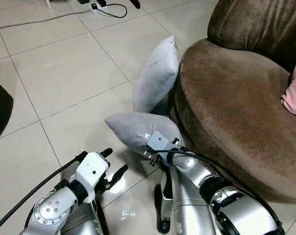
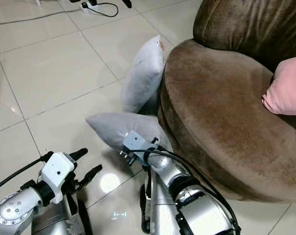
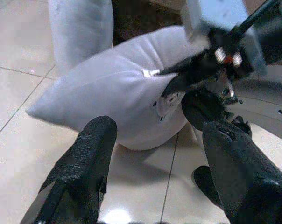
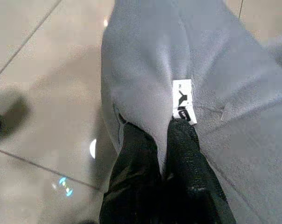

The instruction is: Move the pillow to the sofa from floor

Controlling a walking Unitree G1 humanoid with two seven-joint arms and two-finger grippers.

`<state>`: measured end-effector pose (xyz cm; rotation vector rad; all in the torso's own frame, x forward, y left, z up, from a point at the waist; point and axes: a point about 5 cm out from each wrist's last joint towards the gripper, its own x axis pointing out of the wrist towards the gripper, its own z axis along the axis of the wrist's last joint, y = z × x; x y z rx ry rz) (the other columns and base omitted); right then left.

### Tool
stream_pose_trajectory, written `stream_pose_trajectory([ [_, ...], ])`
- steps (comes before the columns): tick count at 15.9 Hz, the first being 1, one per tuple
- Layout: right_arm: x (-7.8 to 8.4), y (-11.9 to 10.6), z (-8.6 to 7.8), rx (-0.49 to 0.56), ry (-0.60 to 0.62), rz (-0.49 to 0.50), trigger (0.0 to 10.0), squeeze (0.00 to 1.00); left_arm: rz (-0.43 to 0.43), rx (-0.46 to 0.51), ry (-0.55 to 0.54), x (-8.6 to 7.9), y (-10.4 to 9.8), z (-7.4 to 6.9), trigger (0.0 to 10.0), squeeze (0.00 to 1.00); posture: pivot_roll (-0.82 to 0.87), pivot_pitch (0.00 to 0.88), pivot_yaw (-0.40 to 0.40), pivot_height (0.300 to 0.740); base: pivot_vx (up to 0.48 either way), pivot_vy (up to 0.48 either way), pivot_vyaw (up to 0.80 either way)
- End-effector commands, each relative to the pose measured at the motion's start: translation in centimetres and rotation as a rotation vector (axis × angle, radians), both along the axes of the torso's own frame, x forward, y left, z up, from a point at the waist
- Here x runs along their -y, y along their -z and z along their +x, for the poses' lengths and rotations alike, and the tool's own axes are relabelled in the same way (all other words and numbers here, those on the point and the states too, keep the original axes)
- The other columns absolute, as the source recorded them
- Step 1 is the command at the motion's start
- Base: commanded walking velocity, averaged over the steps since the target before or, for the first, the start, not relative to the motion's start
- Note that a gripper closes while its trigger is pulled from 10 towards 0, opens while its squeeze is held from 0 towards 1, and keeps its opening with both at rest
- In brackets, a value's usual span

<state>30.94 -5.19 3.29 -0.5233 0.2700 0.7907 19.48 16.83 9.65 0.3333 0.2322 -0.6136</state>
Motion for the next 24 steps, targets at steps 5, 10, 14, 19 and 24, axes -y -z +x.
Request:
stream_pose_trajectory([
  [5, 1.7, -6.4, 1.5, 0.210, -0.001, 0.472, 0.0, 0.00, 0.008, 0.069, -0.061, -0.1, 0.1, 0.8, 10.0, 0.00, -0.02, 0.060, -0.089, 0.490, 0.000, 0.000, 0.00],
  [10, 6.7, -11.8, 2.2, 0.356, 0.170, 0.732, 0.0, 0.00, 0.031, 0.143, -0.063, -0.5, -0.6, 2.1, 10.0, 0.00, -0.02, 0.000, -0.068, 0.490, 0.000, 0.000, 0.00],
  [14, 12.7, -20.3, 2.5, 0.606, 0.328, 0.777, 10.0, 0.00, -0.011, 0.241, -0.097, -0.6, -3.0, 3.8, 10.0, 0.00, -0.02, 0.000, -0.056, 0.490, 0.000, 0.000, 0.00],
  [19, 18.0, -27.1, 3.0, 0.787, 0.584, 0.708, 10.0, 0.00, -0.097, 0.360, -0.180, -0.3, -6.6, 6.1, 10.0, 0.00, -0.03, 0.000, -0.071, 0.520, 0.000, 0.000, 0.00],
  [24, 13.0, -21.4, 5.1, 0.530, 0.591, 0.440, 10.0, 0.00, -0.070, 0.328, -0.199, -0.6, -6.1, 6.3, 10.0, 0.00, 0.00, 0.000, -0.097, 0.565, 0.000, 0.000, 0.00],
])
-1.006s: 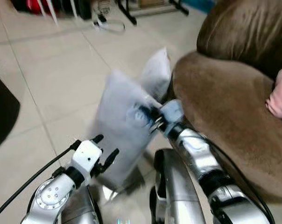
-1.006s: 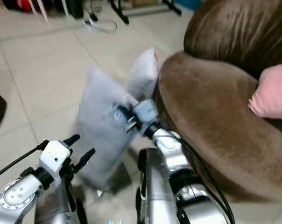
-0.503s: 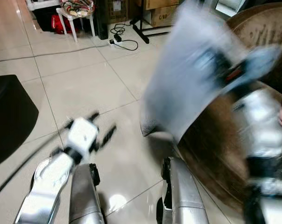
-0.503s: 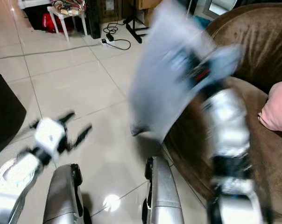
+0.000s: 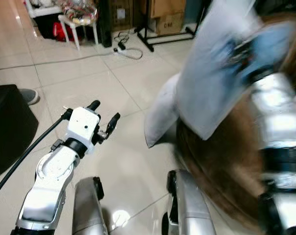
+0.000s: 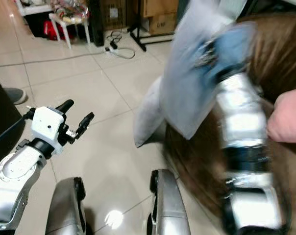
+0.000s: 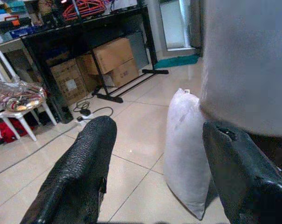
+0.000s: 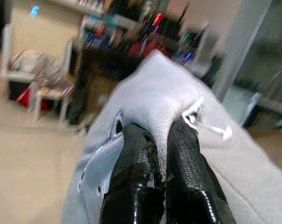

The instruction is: Move the pillow to the sofa from floor

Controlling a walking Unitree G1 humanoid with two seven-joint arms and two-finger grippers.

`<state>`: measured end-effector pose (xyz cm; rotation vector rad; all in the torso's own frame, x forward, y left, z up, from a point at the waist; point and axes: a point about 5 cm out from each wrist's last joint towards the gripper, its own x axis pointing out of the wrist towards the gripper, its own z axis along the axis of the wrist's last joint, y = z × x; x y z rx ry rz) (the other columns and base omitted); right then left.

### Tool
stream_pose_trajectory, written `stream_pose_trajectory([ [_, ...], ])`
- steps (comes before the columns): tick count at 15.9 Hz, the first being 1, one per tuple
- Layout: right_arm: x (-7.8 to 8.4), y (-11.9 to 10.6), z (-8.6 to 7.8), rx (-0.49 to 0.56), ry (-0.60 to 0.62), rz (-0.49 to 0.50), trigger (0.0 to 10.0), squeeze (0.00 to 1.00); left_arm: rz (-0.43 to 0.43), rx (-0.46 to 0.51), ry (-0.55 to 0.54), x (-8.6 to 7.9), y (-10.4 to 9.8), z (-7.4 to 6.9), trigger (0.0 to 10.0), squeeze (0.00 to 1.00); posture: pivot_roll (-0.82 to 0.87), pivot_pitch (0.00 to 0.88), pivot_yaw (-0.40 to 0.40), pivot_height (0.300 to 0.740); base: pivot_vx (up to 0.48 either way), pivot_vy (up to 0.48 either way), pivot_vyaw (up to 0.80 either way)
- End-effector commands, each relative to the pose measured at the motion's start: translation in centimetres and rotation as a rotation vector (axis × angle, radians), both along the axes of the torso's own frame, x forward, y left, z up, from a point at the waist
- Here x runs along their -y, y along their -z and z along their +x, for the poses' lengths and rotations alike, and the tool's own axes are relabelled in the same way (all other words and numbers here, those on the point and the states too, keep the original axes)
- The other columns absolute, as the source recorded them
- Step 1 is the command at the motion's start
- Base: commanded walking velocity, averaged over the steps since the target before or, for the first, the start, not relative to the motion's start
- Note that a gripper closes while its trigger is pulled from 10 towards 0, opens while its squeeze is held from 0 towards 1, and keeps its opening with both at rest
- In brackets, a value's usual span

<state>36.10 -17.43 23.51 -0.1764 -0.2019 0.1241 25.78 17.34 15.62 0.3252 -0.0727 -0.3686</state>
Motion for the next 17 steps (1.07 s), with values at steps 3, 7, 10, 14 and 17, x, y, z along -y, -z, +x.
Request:
stream_pose_trajectory([
  [3, -0.7, 1.1, 0.2, -0.047, 0.096, 0.095, 10.0, 0.00, 0.015, -0.029, -0.021, 0.1, 0.7, -0.6, 10.0, 0.00, 0.01, 0.000, -0.111, 0.600, 0.000, 0.000, 0.00],
  [7, -1.4, 1.4, -0.1, -0.046, 0.092, 0.110, 10.0, 0.00, 0.010, -0.041, -0.036, 0.3, 1.0, -0.9, 10.0, 0.00, 0.00, 0.000, -0.109, 0.635, 0.000, 0.000, 0.00],
  [10, -1.5, 2.2, -0.9, -0.058, 0.104, 0.161, 10.0, 0.00, 0.000, -0.021, -0.094, 0.3, 1.0, -0.6, 10.0, 0.00, 0.00, 0.000, -0.108, 0.665, 0.000, 0.000, 0.00],
  [14, -0.2, 3.7, -3.3, -0.059, 0.129, 0.194, 10.0, 0.00, -0.016, 0.025, -0.150, 0.8, 0.4, -0.1, 10.0, 0.00, 0.01, 0.000, -0.113, 0.705, 0.000, 0.000, 0.00],
  [17, -0.3, 3.3, -4.4, -0.022, 0.118, 0.260, 10.0, 0.00, 0.004, 0.062, -0.182, 0.3, -0.2, 0.2, 10.0, 0.00, 0.00, 0.000, -0.104, 0.735, 0.000, 0.000, 0.00],
])
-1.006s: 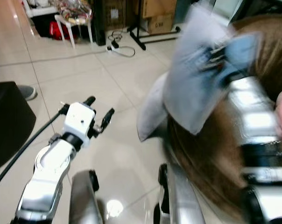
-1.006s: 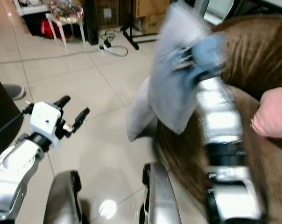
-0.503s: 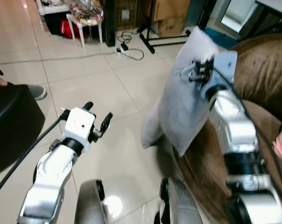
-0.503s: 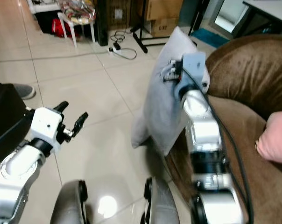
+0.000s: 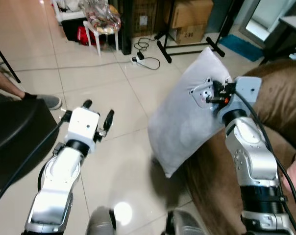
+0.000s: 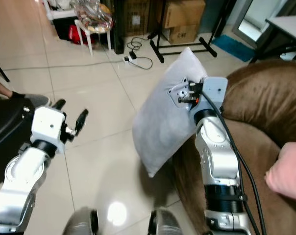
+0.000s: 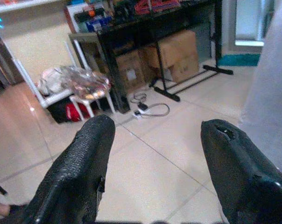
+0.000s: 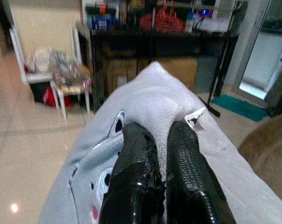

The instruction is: Move the pillow to the sofa from floor

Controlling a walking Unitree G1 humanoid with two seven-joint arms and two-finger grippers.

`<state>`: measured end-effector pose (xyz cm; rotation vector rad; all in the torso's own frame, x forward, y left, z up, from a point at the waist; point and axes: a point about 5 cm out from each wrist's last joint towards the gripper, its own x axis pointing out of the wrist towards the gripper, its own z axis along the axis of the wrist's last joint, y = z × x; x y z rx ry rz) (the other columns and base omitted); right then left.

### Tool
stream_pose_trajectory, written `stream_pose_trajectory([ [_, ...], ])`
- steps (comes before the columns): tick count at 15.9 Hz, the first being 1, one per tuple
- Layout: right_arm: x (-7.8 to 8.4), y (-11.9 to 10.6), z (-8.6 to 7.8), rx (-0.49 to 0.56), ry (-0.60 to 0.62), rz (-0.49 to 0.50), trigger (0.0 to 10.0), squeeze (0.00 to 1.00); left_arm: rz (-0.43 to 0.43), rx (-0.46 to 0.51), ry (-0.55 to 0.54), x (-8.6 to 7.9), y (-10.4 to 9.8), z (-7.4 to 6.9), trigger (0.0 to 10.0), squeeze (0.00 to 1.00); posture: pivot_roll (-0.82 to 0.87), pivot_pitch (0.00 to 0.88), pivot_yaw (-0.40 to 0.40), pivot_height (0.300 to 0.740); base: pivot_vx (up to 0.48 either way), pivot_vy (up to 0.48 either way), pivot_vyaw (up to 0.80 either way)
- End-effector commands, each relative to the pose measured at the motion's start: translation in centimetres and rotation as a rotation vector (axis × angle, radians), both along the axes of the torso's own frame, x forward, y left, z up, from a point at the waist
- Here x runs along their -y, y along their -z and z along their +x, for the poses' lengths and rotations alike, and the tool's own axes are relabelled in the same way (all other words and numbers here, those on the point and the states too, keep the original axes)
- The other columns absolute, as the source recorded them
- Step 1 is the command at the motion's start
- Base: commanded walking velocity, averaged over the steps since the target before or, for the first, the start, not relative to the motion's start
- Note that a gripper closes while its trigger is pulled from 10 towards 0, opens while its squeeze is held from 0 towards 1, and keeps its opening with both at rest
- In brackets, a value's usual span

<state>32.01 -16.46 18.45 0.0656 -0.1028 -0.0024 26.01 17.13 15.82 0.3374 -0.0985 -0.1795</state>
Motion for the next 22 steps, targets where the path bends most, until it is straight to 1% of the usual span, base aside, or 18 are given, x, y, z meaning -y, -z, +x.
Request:
stream_pose_trajectory([
  [1, 0.2, -2.6, -0.3, 0.116, 0.008, 0.028, 10.0, 0.00, 0.008, 0.008, -0.008, -0.1, 0.0, 0.1, 10.0, 0.00, -0.01, 0.000, -0.099, 0.740, 0.000, 0.000, 0.00],
  [3, -0.1, -2.6, -0.4, 0.111, 0.004, 0.025, 10.0, 0.00, 0.010, -0.006, -0.007, 0.1, 0.3, 0.1, 10.0, 0.00, -0.02, 0.000, -0.089, 0.740, 0.000, 0.000, 0.00],
  [5, 0.0, -1.4, -0.8, 0.054, 0.026, 0.052, 10.0, 0.00, 0.015, -0.040, -0.017, 0.1, 1.0, 0.0, 10.0, 0.00, -0.01, 0.000, -0.082, 0.740, 0.000, 0.000, 0.00],
  [6, -0.2, -0.8, -1.0, 0.034, 0.029, 0.059, 10.0, 0.00, 0.027, -0.048, -0.023, -0.2, 1.2, 0.0, 10.0, 0.00, -0.01, 0.000, -0.079, 0.740, 0.000, 0.000, 0.00],
  [7, -0.6, -0.1, -1.1, 0.014, 0.014, 0.052, 10.0, 0.00, 0.024, -0.054, -0.030, -0.5, 1.3, 0.0, 10.0, 0.00, -0.01, 0.000, -0.078, 0.740, 0.000, 0.000, 0.00],
  [8, -1.1, 1.1, -1.1, -0.038, -0.026, 0.045, 10.0, 0.00, 0.024, -0.054, -0.036, -0.6, 1.3, 0.0, 10.0, 0.00, -0.01, 0.000, -0.078, 0.740, 0.000, 0.000, 0.00],
  [9, -1.2, 2.4, -1.0, -0.092, -0.027, 0.085, 10.0, 0.00, 0.028, -0.056, -0.037, -0.5, 1.5, 0.0, 10.0, 0.00, 0.01, 0.000, -0.087, 0.740, 0.000, 0.000, 0.00],
  [10, -1.3, 3.2, -1.0, -0.140, -0.032, 0.095, 10.0, 0.00, 0.027, -0.061, -0.041, -0.5, 1.6, -0.1, 10.0, 0.00, 0.01, 0.000, -0.092, 0.740, 0.000, 0.000, -0.77],
  [11, -1.5, 3.5, -0.9, -0.149, -0.040, 0.101, 10.0, 0.00, 0.008, -0.068, -0.056, -0.7, 1.8, -0.2, 10.0, 0.00, 0.01, 0.000, -0.094, 0.740, 0.000, 0.000, -0.77],
  [15, -1.7, 3.4, -0.8, -0.144, -0.049, 0.094, 10.0, 0.00, -0.032, -0.079, -0.068, -0.7, 2.2, 0.0, 10.0, 0.00, -0.01, 0.000, -0.073, 0.740, 0.000, 0.000, -0.78],
  [17, -1.5, 3.4, -0.9, -0.141, -0.037, 0.095, 10.0, 0.00, -0.035, -0.064, -0.076, -0.6, 2.0, 0.3, 10.0, 0.00, -0.01, 0.000, -0.066, 0.740, 0.000, 0.000, -0.78],
  [19, -1.6, 3.4, -0.8, -0.141, -0.040, 0.097, 10.0, 0.00, -0.042, -0.057, -0.075, -0.6, 1.9, 0.3, 10.0, 0.00, -0.01, 0.000, -0.066, 0.740, 0.000, 0.000, -0.79],
  [20, -1.9, 3.2, -0.8, -0.135, -0.047, 0.101, 10.0, 0.00, -0.046, -0.054, -0.074, -0.6, 1.8, 0.2, 10.0, 0.00, 0.00, 0.000, -0.067, 0.740, 0.000, 0.000, -0.79],
  [22, -2.3, 2.4, -0.8, -0.089, -0.053, 0.130, 10.0, 0.00, -0.053, -0.049, -0.071, -0.8, 1.7, 0.0, 10.0, 0.00, 0.00, 0.000, -0.068, 0.740, 0.000, 0.000, -0.80],
])
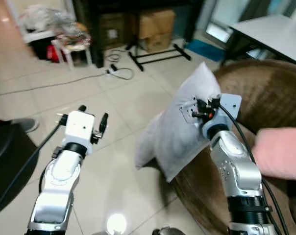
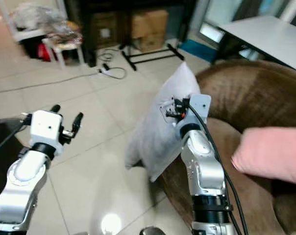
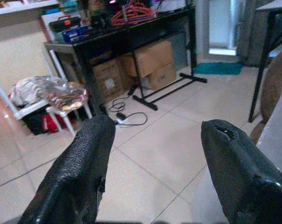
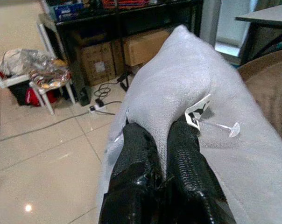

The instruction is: Move the pillow to the sofa from floor

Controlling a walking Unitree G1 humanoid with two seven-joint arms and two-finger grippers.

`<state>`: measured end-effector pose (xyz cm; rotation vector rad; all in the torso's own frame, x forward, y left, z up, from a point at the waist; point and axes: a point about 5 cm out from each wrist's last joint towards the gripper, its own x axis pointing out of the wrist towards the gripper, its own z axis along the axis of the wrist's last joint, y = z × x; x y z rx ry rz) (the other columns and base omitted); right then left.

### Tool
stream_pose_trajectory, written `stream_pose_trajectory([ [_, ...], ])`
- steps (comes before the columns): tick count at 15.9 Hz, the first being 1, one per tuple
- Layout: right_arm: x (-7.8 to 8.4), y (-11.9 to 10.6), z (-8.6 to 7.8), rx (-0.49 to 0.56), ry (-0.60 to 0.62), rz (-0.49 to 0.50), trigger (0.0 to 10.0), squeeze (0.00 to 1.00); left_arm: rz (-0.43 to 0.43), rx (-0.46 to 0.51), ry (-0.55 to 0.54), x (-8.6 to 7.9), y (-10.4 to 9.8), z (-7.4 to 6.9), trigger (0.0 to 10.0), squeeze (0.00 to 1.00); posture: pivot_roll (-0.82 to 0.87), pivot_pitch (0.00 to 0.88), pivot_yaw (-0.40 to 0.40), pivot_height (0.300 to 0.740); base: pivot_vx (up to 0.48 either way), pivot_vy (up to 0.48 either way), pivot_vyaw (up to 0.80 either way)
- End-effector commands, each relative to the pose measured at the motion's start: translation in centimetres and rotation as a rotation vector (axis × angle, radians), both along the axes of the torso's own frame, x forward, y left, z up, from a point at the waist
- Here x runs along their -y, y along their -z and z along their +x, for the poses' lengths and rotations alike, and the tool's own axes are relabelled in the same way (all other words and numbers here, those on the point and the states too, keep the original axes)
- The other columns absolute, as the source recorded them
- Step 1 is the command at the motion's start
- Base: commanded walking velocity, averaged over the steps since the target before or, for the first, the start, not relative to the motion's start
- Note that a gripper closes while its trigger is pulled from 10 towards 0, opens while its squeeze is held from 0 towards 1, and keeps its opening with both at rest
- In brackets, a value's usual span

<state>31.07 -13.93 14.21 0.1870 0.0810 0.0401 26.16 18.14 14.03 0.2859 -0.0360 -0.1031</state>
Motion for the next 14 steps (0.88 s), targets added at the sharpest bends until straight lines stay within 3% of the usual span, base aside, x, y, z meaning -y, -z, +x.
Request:
stream_pose_trajectory([
  [1, 0.0, -2.3, 0.2, 0.107, -0.001, 0.019, 10.0, 0.00, -0.016, 0.011, 0.019, 0.1, -0.2, -0.4, 10.0, 0.00, 0.00, 0.000, -0.070, 0.740, 0.000, 0.000, -0.80],
  [14, -0.7, -2.1, 0.2, 0.111, -0.019, 0.035, 10.0, 0.00, -0.028, 0.003, 0.027, -0.2, -0.2, -1.4, 10.0, 0.00, 0.03, 0.000, -0.083, 0.740, 0.325, 0.000, -0.80],
])
